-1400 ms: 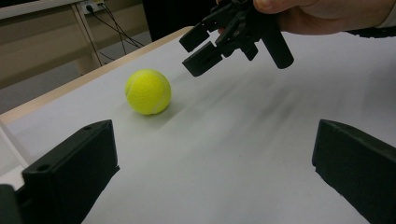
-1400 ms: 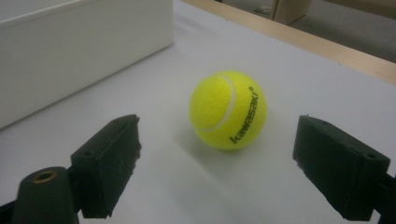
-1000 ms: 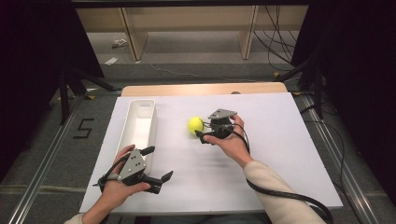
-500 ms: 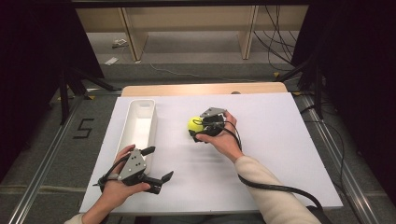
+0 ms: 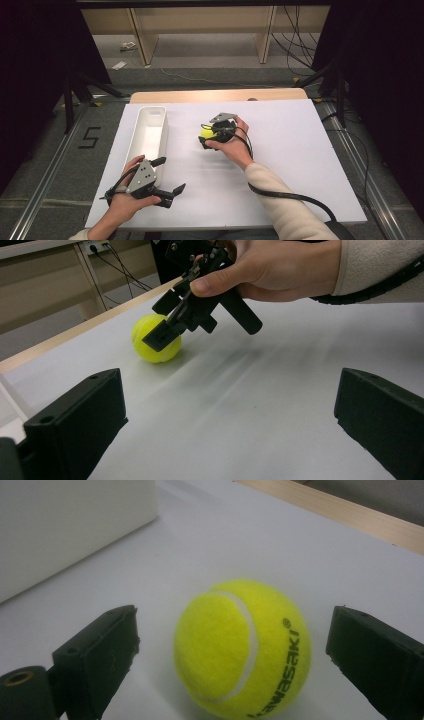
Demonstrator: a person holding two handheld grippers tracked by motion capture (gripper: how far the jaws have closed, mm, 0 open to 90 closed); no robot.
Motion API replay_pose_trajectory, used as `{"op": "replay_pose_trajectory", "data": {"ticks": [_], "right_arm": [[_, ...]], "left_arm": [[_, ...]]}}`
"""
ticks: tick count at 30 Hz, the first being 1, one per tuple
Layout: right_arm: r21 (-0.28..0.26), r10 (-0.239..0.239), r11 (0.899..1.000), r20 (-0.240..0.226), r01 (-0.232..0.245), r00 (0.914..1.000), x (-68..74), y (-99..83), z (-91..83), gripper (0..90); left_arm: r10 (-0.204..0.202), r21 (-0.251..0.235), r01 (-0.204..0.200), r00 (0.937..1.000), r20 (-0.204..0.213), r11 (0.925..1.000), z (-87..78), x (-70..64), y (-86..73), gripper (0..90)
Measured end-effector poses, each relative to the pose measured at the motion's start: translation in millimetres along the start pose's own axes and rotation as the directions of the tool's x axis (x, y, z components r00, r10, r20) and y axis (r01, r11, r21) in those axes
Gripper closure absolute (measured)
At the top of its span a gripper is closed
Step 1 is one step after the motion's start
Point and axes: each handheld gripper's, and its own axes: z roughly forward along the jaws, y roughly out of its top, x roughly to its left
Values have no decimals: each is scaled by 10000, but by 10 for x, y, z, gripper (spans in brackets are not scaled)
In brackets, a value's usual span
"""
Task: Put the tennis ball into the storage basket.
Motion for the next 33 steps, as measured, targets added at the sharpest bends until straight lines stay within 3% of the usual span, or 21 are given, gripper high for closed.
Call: {"op": "replay_pose_trajectory", "data": {"ticks": [8,19,33], "right_arm": [[233,-86,9997,11,85,10000,10,13,127,62],[374,195,9991,242,-204,9995,-41,-16,231,76],[372,587,9975,497,-605,9970,-25,-101,284,247]], "left_arm": [[-11,-17,11,10000,9,10000,-3,0,0,0],[-2,-5,2,10000,35,10000,-1,-1,0,0],[-21,52,21,10000,47,10000,3,-3,-6,0]]}}
